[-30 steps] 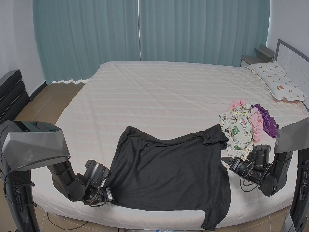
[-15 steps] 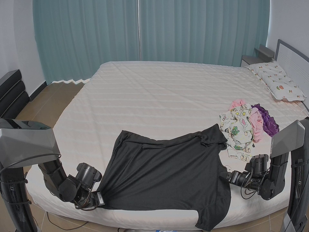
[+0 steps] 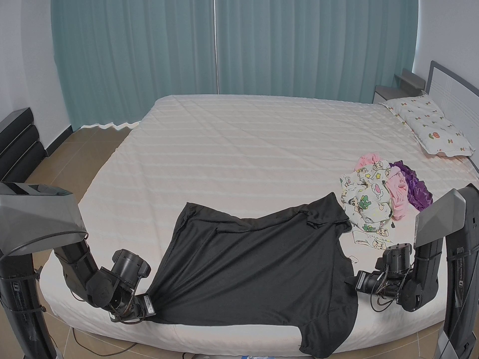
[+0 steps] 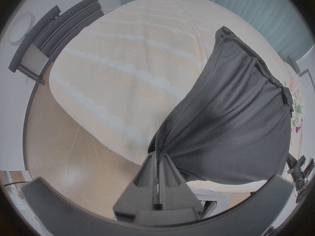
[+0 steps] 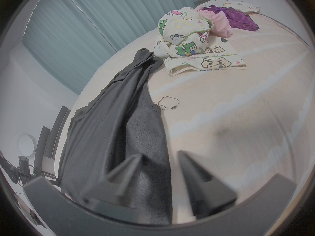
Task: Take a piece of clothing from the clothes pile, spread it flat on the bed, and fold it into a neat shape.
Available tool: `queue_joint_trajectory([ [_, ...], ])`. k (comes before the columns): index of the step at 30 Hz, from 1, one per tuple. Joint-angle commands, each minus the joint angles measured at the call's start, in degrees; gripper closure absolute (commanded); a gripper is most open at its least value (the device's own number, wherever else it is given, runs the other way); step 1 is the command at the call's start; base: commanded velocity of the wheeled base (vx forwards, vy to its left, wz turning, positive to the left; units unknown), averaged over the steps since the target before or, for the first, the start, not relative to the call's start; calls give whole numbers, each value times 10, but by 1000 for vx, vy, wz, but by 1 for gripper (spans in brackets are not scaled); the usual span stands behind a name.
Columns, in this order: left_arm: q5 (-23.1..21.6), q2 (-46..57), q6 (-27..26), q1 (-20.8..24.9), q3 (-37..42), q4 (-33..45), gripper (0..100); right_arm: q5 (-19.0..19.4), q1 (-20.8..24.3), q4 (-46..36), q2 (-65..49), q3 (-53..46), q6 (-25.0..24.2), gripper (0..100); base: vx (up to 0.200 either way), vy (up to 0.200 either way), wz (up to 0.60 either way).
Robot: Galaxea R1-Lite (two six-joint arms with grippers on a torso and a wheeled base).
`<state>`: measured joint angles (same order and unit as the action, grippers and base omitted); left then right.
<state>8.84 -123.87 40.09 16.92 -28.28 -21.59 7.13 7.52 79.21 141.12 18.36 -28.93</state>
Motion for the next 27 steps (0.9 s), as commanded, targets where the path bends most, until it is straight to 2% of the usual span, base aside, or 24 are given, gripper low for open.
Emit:
queue_joint_trajectory([
  [1,0,2,0,-4,0,1,100,-1,0,-10,-3,1,5,100,0,0,0],
  [15,0,2,-12,-8,2,1,100,-2,-33,-11,-70,-95,62,100,0,0,0],
  [23,-1,5,-17,-6,9,7,100,-2,-84,-6,-83,-113,90,100,0,0,0],
  [27,-4,15,-18,-2,8,30,100,0,-109,-5,-90,-128,127,100,0,0,0],
])
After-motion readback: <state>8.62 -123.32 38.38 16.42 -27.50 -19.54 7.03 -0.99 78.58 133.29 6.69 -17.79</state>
